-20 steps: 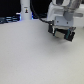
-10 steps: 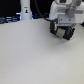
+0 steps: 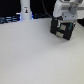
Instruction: Open the kcup holder, insert the kcup into the holder, and close the kcup holder
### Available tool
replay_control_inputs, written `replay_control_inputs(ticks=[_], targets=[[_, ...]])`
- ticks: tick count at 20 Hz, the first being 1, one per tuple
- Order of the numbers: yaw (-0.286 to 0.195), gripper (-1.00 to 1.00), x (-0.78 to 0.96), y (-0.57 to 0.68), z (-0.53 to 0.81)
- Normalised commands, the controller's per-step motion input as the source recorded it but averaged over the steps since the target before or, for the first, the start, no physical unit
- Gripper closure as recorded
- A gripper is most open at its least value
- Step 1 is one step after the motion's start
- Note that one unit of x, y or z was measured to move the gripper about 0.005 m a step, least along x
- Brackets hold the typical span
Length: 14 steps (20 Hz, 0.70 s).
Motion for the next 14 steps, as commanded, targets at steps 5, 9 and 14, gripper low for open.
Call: replay_control_inputs(ticks=[5,9,14], targets=[[0.069,-1.0,-0.58,0.42,0.09],[0.012,-1.0,-0.15,0.3,0.53],[-0.022,-1.0,0.06,0.11,0.57]])
